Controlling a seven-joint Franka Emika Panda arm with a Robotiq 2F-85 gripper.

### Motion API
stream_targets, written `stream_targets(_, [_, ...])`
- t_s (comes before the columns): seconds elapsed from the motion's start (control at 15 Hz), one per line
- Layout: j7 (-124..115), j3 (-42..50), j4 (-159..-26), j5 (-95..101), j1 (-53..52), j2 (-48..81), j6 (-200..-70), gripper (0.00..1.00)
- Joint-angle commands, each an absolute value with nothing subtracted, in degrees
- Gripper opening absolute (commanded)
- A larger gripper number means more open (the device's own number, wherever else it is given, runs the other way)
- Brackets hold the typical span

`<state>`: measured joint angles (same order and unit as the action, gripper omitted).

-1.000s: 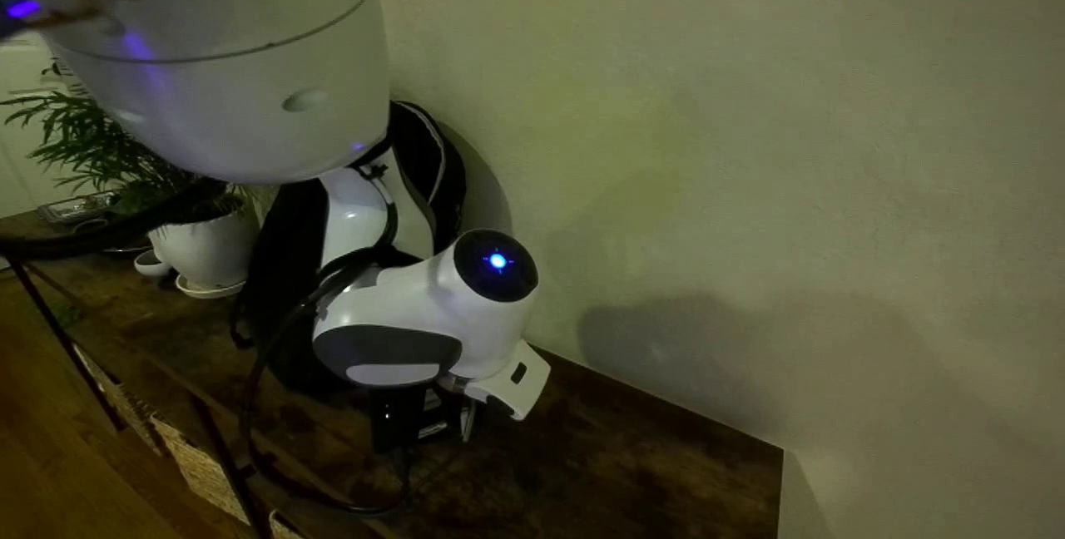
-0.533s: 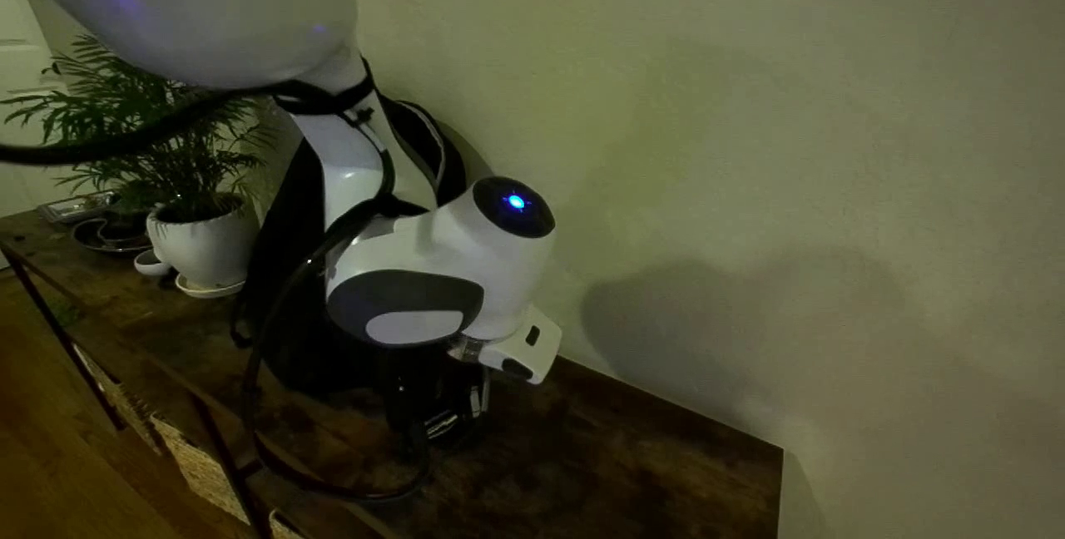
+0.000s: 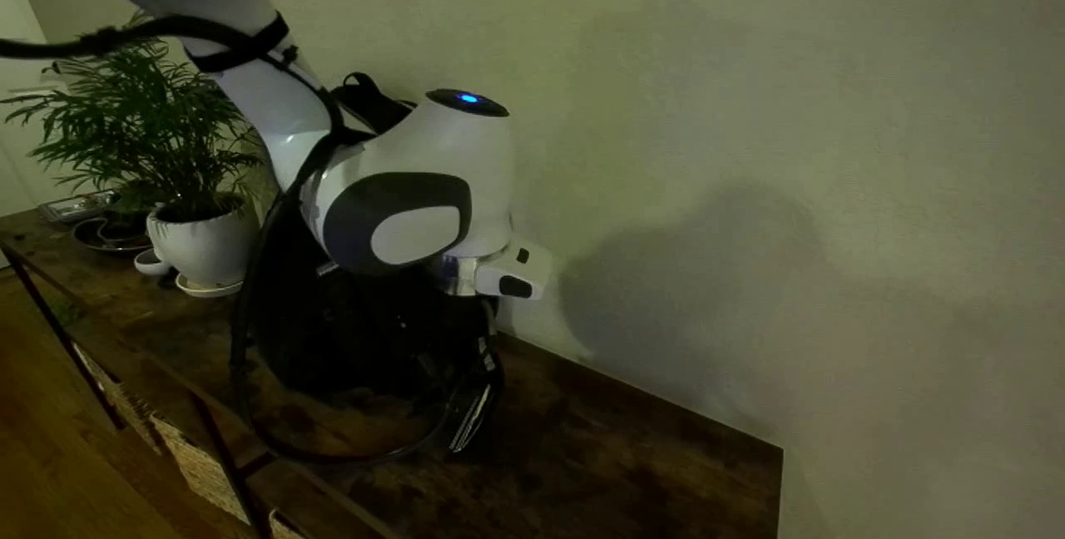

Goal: Put the wallet in the bag

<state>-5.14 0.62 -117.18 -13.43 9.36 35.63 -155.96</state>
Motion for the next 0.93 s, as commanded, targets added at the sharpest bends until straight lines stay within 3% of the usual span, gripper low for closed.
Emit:
stream_targets(0.0, [-14.71, 10.9, -117.35, -2.82, -2.14, 36.42, -153.13, 0.03])
stream_targets(0.53, [-15.32, 10.55, -115.05, 0.43, -5.68, 39.47, -152.92, 0.03])
stream_targets(0.6, [-15.85, 10.83, -115.0, 0.37, -5.9, 39.44, -152.91, 0.29])
stream_targets(0.73, [-15.84, 10.94, -115.25, 0.27, -5.74, 38.92, -153.14, 0.36])
stream_targets(0.87, [-16.27, 11.1, -115.59, -0.1, -5.63, 38.18, -152.65, 0.49])
